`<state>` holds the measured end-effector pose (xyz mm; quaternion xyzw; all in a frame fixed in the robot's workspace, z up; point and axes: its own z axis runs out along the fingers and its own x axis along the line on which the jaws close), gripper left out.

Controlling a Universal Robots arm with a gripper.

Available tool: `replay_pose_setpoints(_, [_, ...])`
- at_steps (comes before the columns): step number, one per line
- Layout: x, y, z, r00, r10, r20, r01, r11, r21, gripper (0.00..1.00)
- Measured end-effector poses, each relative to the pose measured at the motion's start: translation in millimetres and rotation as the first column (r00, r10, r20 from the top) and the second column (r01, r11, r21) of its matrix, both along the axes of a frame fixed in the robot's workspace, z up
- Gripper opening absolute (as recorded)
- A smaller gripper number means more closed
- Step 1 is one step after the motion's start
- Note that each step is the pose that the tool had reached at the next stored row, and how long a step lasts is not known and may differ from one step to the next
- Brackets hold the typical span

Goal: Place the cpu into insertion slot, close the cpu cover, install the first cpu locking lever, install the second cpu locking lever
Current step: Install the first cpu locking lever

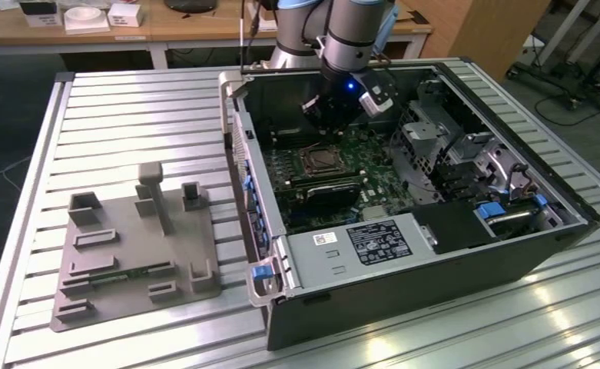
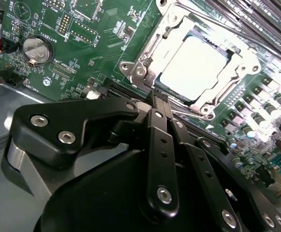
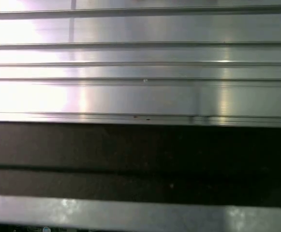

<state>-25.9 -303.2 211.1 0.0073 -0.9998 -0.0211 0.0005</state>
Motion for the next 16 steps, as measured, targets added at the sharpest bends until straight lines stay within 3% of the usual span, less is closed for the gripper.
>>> replay_pose_setpoints(16, [4.5,0.3,-6.5,0.9997,-0.025,0.0,0.025,0.9997,-0.0003,0.1])
